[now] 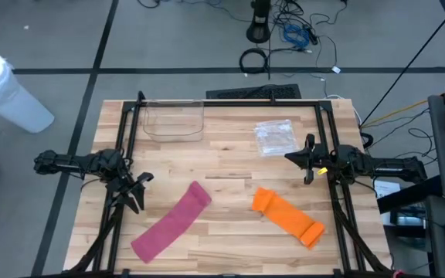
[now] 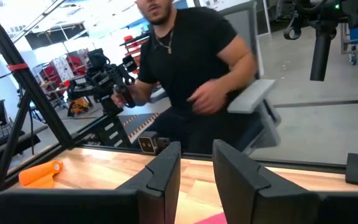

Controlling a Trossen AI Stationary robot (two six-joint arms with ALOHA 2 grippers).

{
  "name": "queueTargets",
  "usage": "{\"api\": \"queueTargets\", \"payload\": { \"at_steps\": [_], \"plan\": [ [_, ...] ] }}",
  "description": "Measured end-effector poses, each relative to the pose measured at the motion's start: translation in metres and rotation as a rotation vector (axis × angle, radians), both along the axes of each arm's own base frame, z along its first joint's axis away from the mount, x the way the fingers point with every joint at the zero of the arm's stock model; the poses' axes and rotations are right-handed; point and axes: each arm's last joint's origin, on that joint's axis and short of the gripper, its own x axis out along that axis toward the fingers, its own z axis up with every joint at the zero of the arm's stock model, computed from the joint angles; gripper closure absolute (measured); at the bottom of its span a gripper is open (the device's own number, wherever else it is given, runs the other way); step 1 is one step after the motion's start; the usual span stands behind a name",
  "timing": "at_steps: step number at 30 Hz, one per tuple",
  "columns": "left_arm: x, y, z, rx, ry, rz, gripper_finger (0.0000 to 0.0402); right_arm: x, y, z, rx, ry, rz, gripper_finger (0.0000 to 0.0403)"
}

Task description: Roll bandage

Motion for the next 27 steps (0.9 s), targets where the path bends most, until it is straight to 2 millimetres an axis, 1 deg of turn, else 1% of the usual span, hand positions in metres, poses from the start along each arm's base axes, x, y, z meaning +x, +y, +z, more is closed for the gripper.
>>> {"api": "queueTargets", "payload": {
  "at_steps": [5,12,16,20,23,27],
  "plan": [
    [0.0,0.0,0.0,0.0,0.001,0.0,0.0301,0.0,0.0,0.0,-0.007,-0.002,-0.01,0.0403],
    [0.0,0.0,0.0,0.0,0.0,0.0,0.0301,0.0,0.0,0.005,0.136,-0.075,-0.004,0.0403],
    [0.0,0.0,0.0,0.0,0.0,0.0,0.0301,0.0,0.0,0.006,0.169,-0.093,-0.001,0.0403],
    [0.0,0.0,0.003,0.012,-0.061,0.0,0.0301,0.003,0.002,0.002,0.212,-0.045,0.068,0.0403],
    [0.0,0.0,0.004,0.012,-0.074,-0.001,0.0301,0.006,0.003,-0.002,0.243,0.006,0.102,0.0403],
    [-0.001,0.0,0.01,-0.003,-0.132,-0.01,0.0301,0.011,0.007,-0.009,0.28,0.082,0.137,0.0403]
  ]
}}
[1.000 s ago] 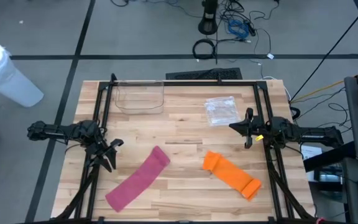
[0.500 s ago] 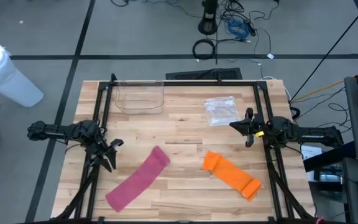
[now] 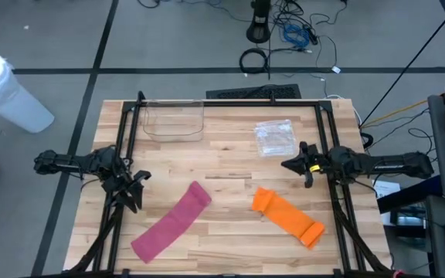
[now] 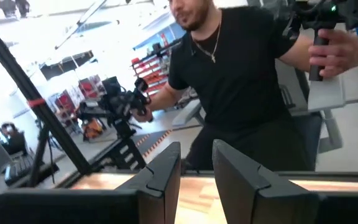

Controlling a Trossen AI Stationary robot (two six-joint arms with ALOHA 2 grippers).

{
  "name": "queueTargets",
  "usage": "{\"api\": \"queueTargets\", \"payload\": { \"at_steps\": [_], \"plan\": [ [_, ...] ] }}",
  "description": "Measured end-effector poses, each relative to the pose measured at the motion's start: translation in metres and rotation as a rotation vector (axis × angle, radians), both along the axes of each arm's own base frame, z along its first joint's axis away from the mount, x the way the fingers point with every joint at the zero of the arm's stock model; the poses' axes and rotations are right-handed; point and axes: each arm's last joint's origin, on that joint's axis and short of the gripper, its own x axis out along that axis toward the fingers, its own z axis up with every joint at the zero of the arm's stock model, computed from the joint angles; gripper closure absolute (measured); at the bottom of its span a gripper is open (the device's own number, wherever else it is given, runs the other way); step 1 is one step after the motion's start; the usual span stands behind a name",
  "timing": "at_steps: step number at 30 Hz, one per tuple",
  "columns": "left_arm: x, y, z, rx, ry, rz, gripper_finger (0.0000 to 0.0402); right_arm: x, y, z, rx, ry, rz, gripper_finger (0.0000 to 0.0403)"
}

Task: Roll bandage
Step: Roll the orange bandage

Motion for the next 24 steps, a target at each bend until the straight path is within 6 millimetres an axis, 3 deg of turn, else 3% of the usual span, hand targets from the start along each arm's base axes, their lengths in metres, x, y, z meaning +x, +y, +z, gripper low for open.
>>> {"api": "queueTargets", "payload": {
  "at_steps": [10,13,19,24],
  "plan": [
    [-0.001,-0.001,0.003,-0.037,0.029,-0.02,0.0301,0.008,0.017,-0.012,0.181,0.172,0.168,0.0343],
    [-0.001,-0.001,0.007,-0.042,-0.02,-0.02,0.0301,0.011,0.023,0.0,0.211,0.175,0.213,0.0321],
    [-0.002,-0.001,0.009,-0.046,-0.049,-0.021,0.0301,0.023,0.041,0.047,0.164,0.139,0.343,0.0305],
    [-0.002,-0.001,0.009,-0.047,-0.051,-0.021,0.0301,0.034,0.054,0.058,0.103,0.436,0.322,0.0305]
  ]
}}
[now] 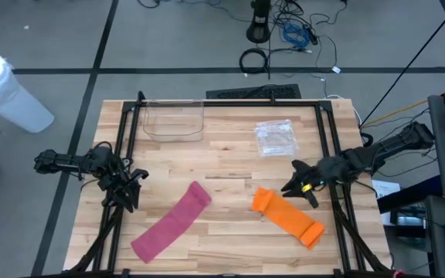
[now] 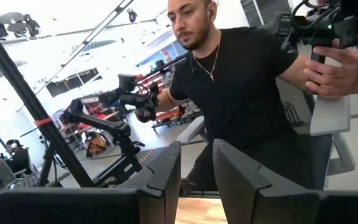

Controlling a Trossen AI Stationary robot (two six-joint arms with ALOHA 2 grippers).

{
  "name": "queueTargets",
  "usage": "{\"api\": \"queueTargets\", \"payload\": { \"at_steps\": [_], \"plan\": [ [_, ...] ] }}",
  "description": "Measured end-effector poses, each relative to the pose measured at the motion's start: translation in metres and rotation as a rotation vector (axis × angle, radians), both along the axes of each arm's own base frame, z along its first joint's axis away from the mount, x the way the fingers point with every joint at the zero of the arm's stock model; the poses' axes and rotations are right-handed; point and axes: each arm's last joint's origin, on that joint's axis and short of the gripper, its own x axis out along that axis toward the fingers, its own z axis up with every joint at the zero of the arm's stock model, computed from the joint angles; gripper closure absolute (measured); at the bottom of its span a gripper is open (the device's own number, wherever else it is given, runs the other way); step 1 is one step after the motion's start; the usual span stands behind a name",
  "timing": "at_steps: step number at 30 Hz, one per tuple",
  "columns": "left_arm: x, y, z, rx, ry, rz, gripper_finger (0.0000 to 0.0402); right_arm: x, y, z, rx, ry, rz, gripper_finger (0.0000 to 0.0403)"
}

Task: Roll bandage
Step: Roll the orange bandage

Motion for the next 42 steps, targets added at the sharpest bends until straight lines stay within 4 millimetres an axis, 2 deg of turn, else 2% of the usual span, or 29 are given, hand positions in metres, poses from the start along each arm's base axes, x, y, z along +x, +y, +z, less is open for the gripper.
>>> {"api": "queueTargets", "payload": {
  "at_steps": [5,10,17,21,24,30,36,39,42],
  "plan": [
    [0.002,0.001,0.001,-0.04,0.028,0.079,0.0301,0.007,0.013,0.006,-0.049,0.295,-0.011,0.0305],
    [0.009,0.008,0.002,-0.208,0.135,0.402,0.0301,0.005,0.031,0.019,0.033,0.554,0.057,0.0305],
    [0.014,0.021,0.003,-0.403,0.157,0.864,0.0301,-0.015,0.057,0.008,0.08,0.891,0.078,0.0305],
    [0.014,0.027,0.003,-0.66,0.26,0.975,0.0301,-0.024,0.073,0.006,0.054,0.875,0.092,0.0305],
    [0.014,0.029,0.002,-0.745,0.281,1.024,0.0301,-0.03,0.086,0.005,-0.002,0.808,0.107,0.0305],
    [0.014,0.03,0.002,-0.622,0.218,1.092,0.0301,-0.041,0.11,-0.013,-0.121,0.871,0.177,0.0304],
    [0.015,0.03,0.001,-0.598,0.212,1.102,0.0301,-0.034,0.133,-0.032,-0.194,0.823,0.306,0.0304],
    [0.017,0.029,-0.001,-0.54,0.211,1.129,0.0301,-0.033,0.136,-0.042,-0.269,0.841,0.372,0.0297],
    [0.02,0.031,-0.004,-0.532,0.236,1.217,0.0301,-0.034,0.136,-0.047,-0.332,0.876,0.406,0.0273]
  ]
}}
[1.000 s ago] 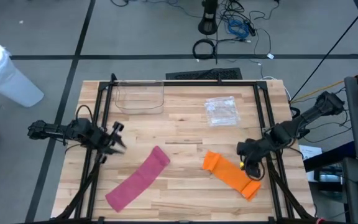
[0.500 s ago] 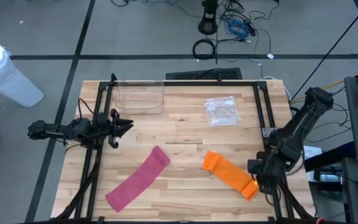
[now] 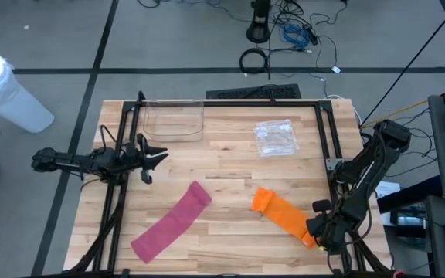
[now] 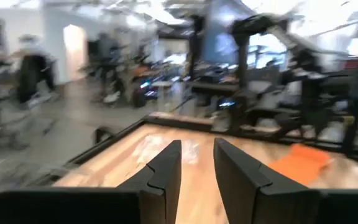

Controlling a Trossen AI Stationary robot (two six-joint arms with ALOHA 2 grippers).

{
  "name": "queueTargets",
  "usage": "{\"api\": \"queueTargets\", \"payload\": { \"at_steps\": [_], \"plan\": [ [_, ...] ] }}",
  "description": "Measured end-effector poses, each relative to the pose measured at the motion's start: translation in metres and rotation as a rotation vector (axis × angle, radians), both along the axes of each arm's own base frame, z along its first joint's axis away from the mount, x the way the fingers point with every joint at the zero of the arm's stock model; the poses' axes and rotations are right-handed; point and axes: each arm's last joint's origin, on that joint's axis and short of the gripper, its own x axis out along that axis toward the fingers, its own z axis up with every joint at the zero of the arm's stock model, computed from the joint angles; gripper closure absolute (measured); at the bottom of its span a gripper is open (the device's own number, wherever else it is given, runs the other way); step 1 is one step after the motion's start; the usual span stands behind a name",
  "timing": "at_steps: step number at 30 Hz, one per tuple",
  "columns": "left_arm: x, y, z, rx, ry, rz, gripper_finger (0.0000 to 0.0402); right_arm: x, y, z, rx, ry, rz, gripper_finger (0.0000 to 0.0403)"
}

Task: Roll bandage
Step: Roll the orange bandage

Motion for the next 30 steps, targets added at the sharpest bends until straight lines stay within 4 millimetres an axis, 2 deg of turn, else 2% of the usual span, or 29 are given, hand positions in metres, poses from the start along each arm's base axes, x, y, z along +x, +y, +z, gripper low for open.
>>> {"api": "queueTargets", "payload": {
  "at_steps": [6,9,14,20,24,30],
  "plan": [
    [0.008,0.0,-0.002,-0.002,0.035,0.027,0.0301,-0.003,-0.004,-0.002,-0.045,0.033,0.007,0.0196],
    [0.011,-0.001,-0.003,0.002,0.043,0.027,0.0301,-0.004,-0.009,0.001,-0.056,0.043,-0.052,0.0175],
    [0.018,-0.001,-0.003,0.007,0.049,0.028,0.0301,-0.002,-0.016,0.016,-0.159,0.064,-0.121,0.0183],
    [0.027,-0.002,-0.005,0.0,0.055,0.026,0.0301,0.006,-0.011,0.033,-0.19,-0.066,-0.136,0.0203],
    [0.032,-0.003,-0.003,0.005,0.027,0.014,0.0301,0.004,-0.01,0.033,-0.179,-0.04,-0.251,0.0209],
    [0.042,-0.005,-0.004,0.031,0.066,-0.002,0.0301,-0.003,-0.014,0.033,-0.187,0.117,-0.195,0.0216]
  ]
}}
